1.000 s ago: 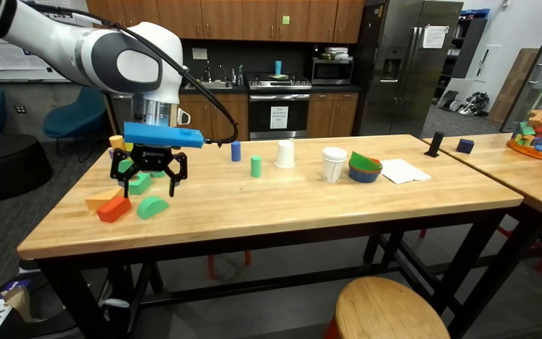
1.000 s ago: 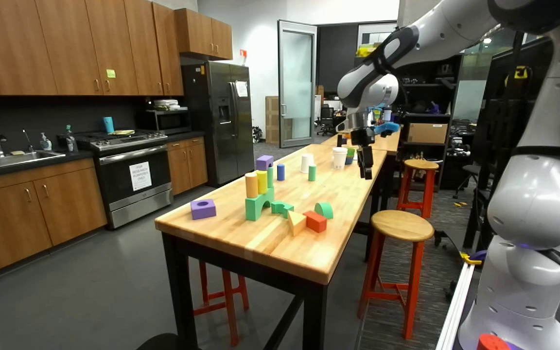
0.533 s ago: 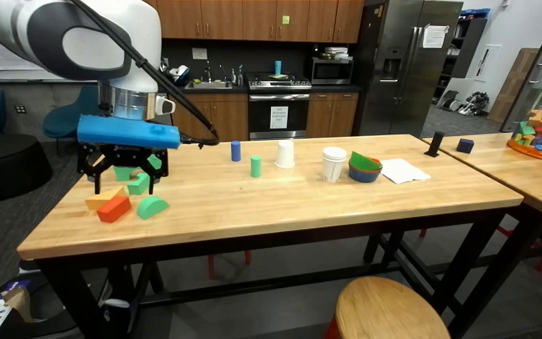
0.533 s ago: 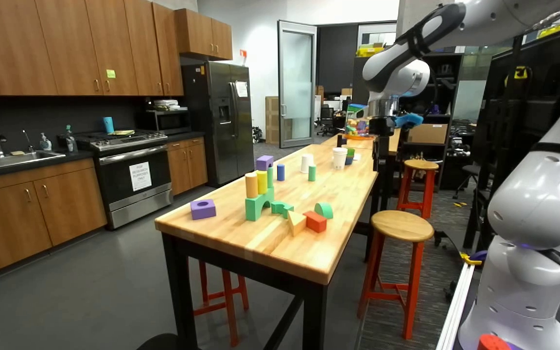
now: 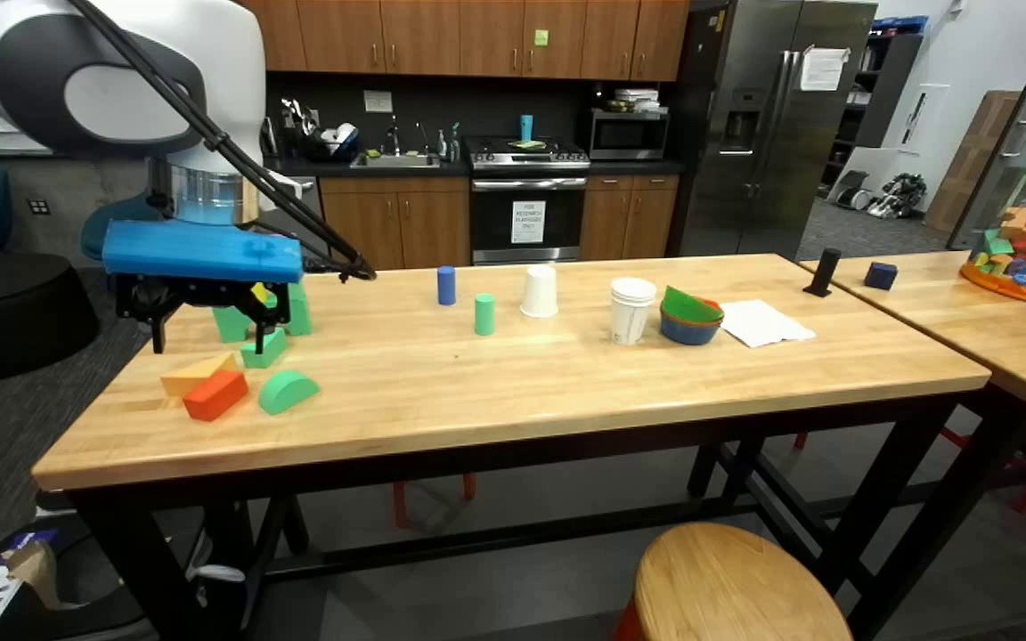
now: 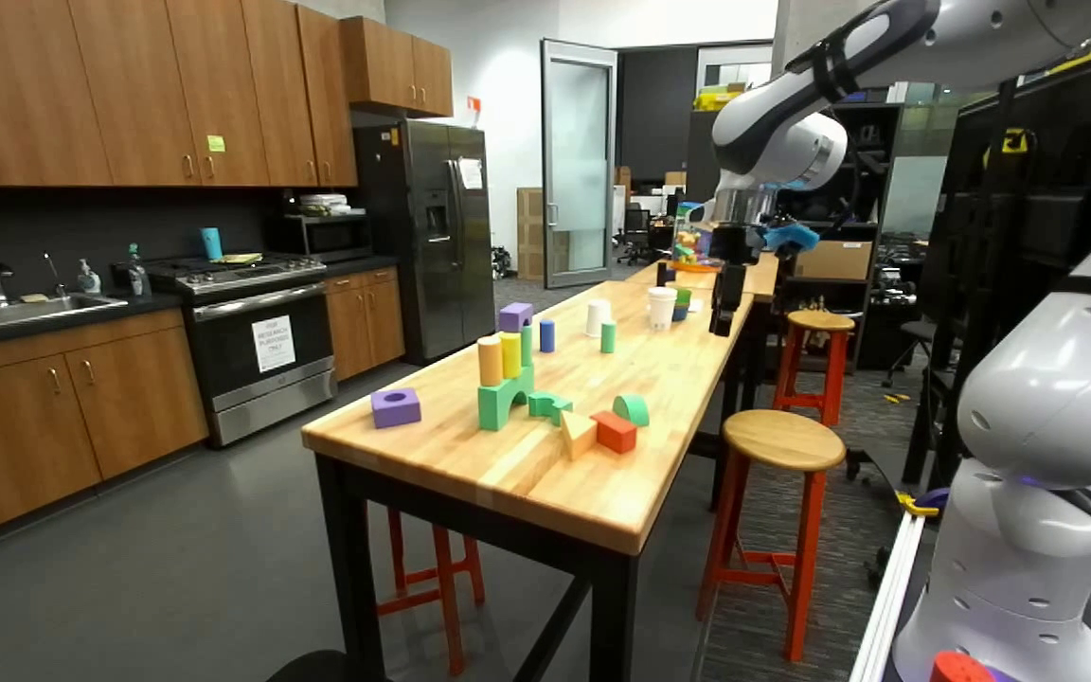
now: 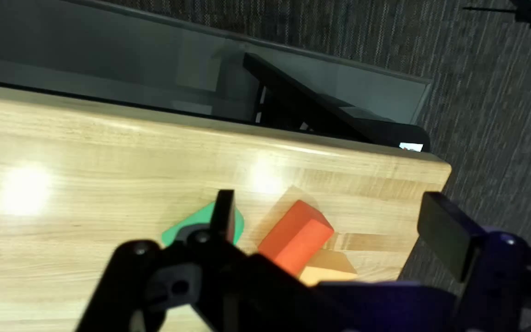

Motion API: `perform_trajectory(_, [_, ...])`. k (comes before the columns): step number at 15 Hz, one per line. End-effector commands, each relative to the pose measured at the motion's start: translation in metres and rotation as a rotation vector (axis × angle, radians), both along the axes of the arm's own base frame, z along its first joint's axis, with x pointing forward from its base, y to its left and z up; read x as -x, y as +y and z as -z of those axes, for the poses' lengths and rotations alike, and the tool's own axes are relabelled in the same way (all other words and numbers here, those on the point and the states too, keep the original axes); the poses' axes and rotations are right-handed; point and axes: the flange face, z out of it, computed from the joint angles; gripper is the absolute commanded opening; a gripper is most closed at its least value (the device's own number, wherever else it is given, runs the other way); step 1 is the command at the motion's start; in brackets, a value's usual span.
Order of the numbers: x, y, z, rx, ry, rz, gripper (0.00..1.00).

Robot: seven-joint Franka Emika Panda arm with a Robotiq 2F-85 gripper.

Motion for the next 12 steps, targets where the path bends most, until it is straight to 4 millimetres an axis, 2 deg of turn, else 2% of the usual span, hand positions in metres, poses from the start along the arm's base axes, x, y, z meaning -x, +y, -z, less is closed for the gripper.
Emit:
perform_trajectory(1, [-0.006,0.015,-0.004,0.015,-0.026,-0.033,1.0])
perform_trajectory(7, [-0.026,0.038,-0.008,0.035,-0.055,-0.074,1.0])
perform_trajectory(8, [-0.02,0.031,-0.005,0.029,-0.042,-0.077,1.0])
perform_trajectory(12, [-0.023,0.036,-0.005,0.034,-0.045,-0.086,1.0])
